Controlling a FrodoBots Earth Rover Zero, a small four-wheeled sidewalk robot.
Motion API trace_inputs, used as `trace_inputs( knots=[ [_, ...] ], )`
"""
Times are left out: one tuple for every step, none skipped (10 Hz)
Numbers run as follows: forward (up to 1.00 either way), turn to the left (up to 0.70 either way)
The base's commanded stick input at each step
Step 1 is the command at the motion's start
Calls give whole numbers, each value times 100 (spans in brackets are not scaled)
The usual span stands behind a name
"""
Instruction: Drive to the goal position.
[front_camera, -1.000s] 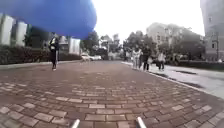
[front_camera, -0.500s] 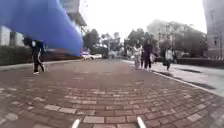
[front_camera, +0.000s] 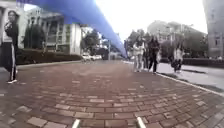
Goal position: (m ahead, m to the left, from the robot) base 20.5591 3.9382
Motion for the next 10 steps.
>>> trace_inputs(
  knots=[
    [68, 0],
    [67, 0],
    [67, 0],
    [67, 0],
    [67, 0],
    [67, 0],
    [67, 0],
    [62, 0],
    [50, 0],
    [38, 0]
  ],
)
